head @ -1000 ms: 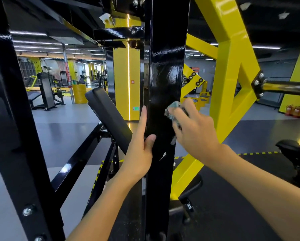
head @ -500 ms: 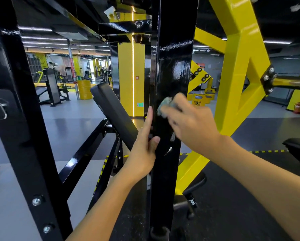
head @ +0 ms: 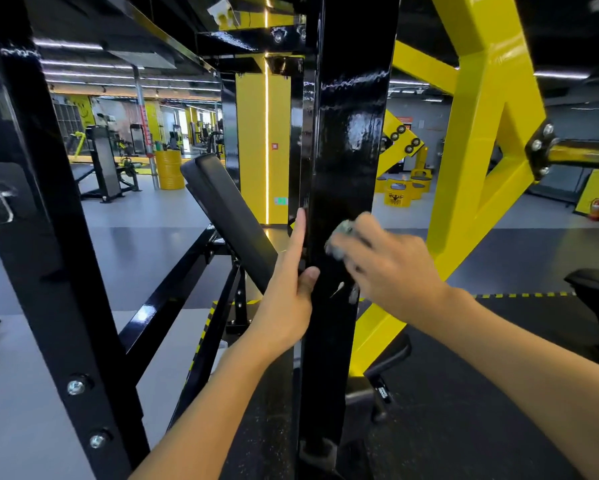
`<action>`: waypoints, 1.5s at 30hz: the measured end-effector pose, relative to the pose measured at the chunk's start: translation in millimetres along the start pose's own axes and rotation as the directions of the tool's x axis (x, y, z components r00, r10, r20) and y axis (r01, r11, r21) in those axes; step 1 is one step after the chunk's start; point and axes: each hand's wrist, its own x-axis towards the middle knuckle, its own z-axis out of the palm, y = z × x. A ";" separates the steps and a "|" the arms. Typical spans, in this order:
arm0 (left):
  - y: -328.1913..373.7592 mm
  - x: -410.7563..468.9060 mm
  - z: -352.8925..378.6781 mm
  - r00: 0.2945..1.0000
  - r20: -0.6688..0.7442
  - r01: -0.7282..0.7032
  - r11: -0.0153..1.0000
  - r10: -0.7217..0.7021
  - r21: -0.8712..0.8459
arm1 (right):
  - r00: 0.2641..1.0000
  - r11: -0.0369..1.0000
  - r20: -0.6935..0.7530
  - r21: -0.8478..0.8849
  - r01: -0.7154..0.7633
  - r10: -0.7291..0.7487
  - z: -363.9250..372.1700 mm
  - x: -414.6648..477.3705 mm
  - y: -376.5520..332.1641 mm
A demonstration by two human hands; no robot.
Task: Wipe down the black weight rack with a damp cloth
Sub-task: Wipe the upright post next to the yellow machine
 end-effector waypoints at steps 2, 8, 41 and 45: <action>1.3 -0.6 0.8 1.000 -0.004 -0.003 1.000 0.003 -0.007 | 0.977 0.978 -0.068 0.079 -0.195 0.200 -4.2 3.9 3.9; 5.0 -1.5 1.8 1.000 -0.011 -0.009 1.000 0.009 -0.006 | 1.000 0.998 0.017 0.055 -0.019 0.018 0.3 -12.1 1.7; -8.6 -23.7 8.1 0.997 0.037 0.071 0.997 -0.070 -0.030 | 0.944 0.931 0.004 0.168 -0.326 0.330 8.0 -25.8 -28.9; -6.6 -24.1 8.4 0.997 0.032 0.067 0.998 -0.066 -0.022 | 0.990 0.989 0.102 0.098 -0.109 0.099 16.0 -42.6 -31.3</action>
